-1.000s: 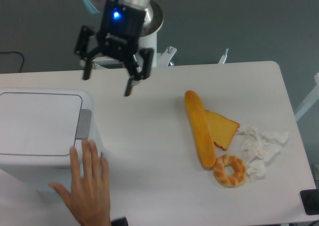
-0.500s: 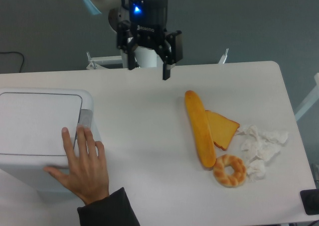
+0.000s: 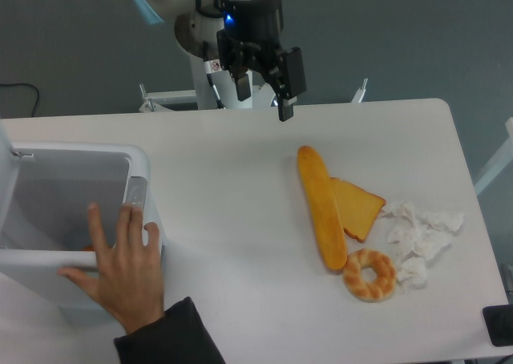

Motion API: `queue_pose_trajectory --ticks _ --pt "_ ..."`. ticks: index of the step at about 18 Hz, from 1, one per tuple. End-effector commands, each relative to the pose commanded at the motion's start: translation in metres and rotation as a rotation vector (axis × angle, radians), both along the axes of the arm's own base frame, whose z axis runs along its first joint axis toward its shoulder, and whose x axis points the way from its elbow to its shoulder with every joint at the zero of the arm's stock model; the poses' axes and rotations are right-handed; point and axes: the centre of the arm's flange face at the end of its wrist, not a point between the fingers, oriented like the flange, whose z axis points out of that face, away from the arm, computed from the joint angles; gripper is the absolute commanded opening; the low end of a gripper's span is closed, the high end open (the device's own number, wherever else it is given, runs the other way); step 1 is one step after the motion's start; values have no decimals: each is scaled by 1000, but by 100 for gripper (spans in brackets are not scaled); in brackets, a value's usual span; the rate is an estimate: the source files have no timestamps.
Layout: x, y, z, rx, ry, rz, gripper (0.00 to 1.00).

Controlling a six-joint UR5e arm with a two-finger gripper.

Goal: Close the trash can

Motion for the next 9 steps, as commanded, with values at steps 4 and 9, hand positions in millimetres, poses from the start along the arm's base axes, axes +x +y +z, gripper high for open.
queue_pose_trajectory --ticks 4,9 --pt "0 0 -1 3 -2 0 100" --pt "2 1 -1 7 -4 -5 100"
